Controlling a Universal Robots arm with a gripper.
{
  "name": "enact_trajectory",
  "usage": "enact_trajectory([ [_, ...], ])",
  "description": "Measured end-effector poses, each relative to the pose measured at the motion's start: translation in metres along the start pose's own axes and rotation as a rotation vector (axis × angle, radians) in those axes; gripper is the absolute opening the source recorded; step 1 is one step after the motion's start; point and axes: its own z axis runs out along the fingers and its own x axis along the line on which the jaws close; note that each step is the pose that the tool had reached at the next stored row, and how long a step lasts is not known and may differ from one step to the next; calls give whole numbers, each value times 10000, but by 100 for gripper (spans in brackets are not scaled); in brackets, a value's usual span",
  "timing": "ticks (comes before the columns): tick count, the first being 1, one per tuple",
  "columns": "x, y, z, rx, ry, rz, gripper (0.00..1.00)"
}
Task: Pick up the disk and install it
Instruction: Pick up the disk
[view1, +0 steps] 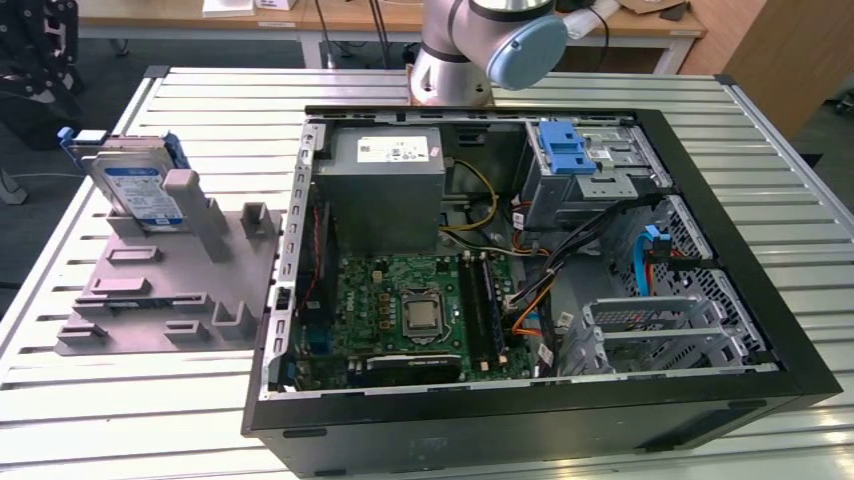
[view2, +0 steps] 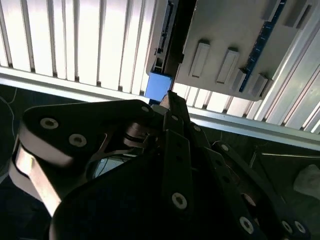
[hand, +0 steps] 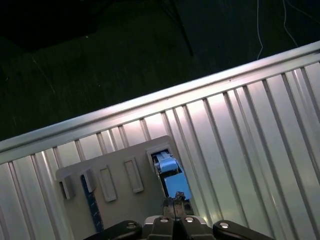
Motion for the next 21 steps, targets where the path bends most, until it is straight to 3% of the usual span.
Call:
enact_trajectory([
  [2, 0, 0, 2, -13, 10, -229, 11],
  [7, 0, -1, 3, -13, 10, -250, 11],
  [9, 0, -1, 2, -14, 11, -253, 24],
  [10, 0, -1, 3, -14, 11, -254, 24],
  [15, 0, -2, 55, -30, 23, -546, 47],
  [17, -7, 1, 83, -37, 29, -719, 47],
  [18, -9, 2, 100, -39, 31, -818, 53],
  [21, -7, 3, 143, -53, 46, -1224, 53],
])
